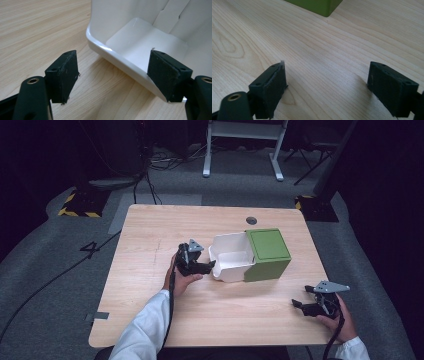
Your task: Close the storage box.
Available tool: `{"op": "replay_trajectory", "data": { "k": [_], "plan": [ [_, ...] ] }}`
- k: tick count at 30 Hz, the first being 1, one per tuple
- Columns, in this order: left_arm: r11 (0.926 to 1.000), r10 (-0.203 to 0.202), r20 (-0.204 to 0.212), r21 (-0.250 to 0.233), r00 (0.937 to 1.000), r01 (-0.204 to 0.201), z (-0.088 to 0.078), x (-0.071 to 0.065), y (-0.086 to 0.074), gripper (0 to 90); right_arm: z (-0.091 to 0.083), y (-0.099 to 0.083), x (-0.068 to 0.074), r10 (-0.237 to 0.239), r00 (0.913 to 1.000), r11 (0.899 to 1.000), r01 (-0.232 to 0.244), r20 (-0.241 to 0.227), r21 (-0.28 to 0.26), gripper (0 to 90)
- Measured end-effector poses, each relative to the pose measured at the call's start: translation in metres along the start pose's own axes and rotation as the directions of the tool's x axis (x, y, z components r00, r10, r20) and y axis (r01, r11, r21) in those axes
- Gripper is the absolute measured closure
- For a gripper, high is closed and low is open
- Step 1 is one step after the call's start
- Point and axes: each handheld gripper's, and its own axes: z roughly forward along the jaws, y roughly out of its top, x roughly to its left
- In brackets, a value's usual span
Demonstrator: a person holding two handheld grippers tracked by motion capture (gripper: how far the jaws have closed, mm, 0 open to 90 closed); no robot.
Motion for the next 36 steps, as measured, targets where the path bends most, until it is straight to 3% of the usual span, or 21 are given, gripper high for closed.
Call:
{"op": "replay_trajectory", "data": {
  "k": [4,8,13,16,23,36],
  "plan": [
    [0.9996,0.001,0.004,0.027,1.0,-0.001,0.01,-0.005,-0.001,24.6,0.0,0.0,0.0,-0.002,1.0,1.0,0.002,0.001,-0.002,15.5],
    [0.9976,-0.047,0.016,0.051,0.9988,0.046,0.02,-0.007,-0.002,23.4,0.0,0.0,0.0,-0.001,1.0,1.0,0.001,0.0,-0.001,15.6],
    [0.9949,-0.078,0.004,0.065,0.997,0.077,0.032,-0.013,-0.002,33.0,0.0,0.0,0.0,-0.004,1.0,1.0,0.004,0.002,-0.001,15.6],
    [0.9885,-0.141,0.005,0.055,0.9899,0.141,0.036,-0.011,-0.004,40.9,0.0,0.0,0.0,-0.004,1.0,1.0,0.004,0.003,-0.002,15.6],
    [0.9831,-0.183,0.006,0.017,0.9832,0.182,0.039,-0.012,-0.005,47.4,0.0,0.0,0.0,-0.005,1.0,1.0,0.005,0.003,-0.001,15.6],
    [0.9856,-0.165,0.015,0.038,0.9861,0.165,0.056,-0.025,0.011,48.2,0.0,0.0,0.0,-0.003,1.0,1.0,0.003,0.001,-0.001,15.6]
  ]
}}
